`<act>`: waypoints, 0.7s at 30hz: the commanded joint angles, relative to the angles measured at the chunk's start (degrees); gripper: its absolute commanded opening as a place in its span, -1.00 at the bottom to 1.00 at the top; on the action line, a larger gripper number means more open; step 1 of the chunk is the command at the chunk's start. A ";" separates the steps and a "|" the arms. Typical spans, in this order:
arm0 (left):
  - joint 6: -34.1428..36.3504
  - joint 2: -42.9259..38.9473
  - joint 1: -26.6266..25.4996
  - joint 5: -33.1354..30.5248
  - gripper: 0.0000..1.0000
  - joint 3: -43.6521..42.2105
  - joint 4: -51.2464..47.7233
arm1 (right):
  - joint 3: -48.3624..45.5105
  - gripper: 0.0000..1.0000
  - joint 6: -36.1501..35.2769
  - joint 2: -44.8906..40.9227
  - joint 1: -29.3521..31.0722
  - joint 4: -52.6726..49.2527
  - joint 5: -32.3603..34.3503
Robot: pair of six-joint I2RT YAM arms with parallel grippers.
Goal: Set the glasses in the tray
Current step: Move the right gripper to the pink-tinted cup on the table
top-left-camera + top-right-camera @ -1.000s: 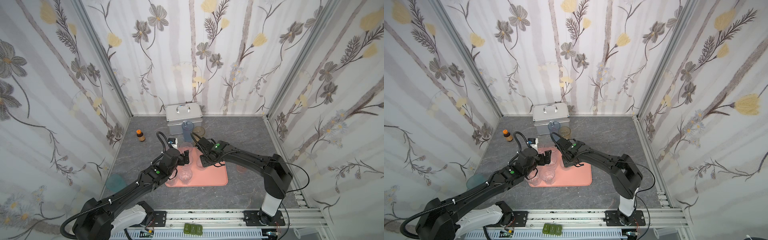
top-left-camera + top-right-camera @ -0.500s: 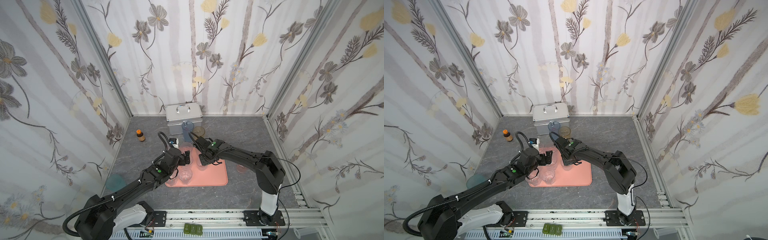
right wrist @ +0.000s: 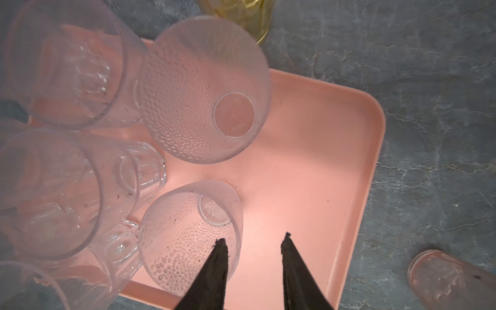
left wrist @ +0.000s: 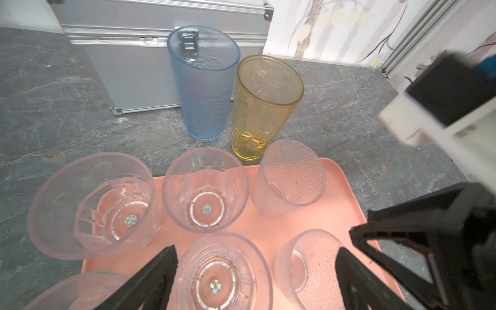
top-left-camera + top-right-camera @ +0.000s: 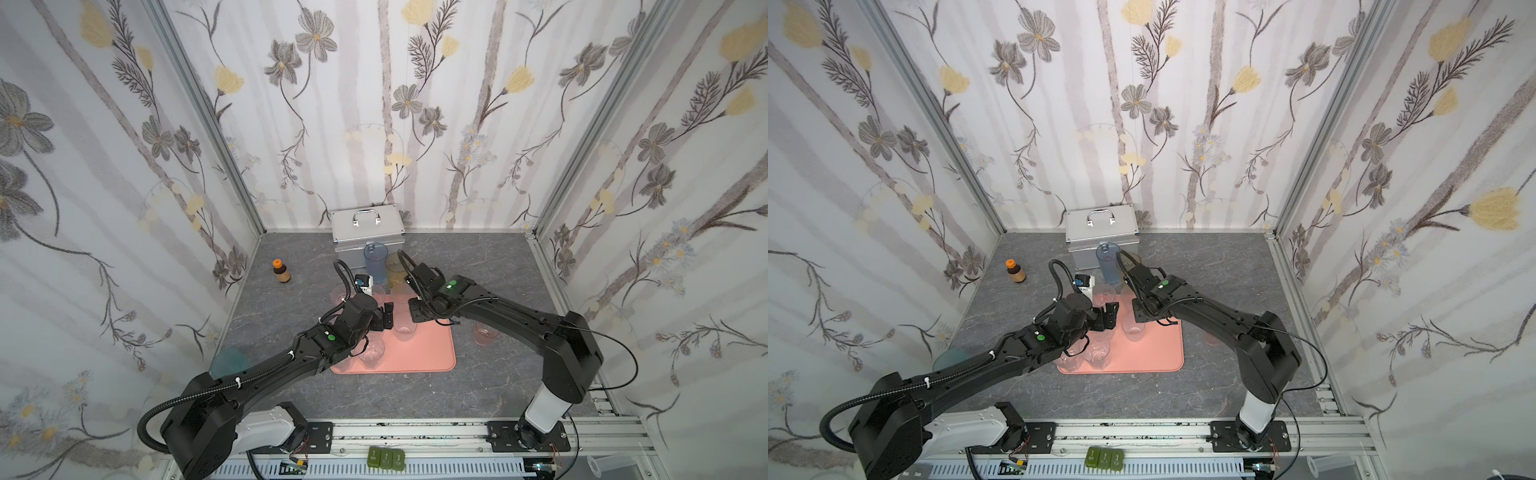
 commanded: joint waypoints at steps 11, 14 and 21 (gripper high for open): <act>-0.71 12.39 -10.35 -3.27 0.89 10.54 1.63 | -21.30 0.05 -2.45 -25.23 -27.81 -0.21 2.04; -0.65 14.28 -11.99 -3.27 0.89 11.54 1.73 | -25.50 0.07 -2.80 -27.04 -33.96 1.15 -1.73; 0.50 14.58 -12.27 -4.26 0.91 11.73 1.73 | -32.54 0.00 -1.20 -28.62 -39.81 8.85 -11.42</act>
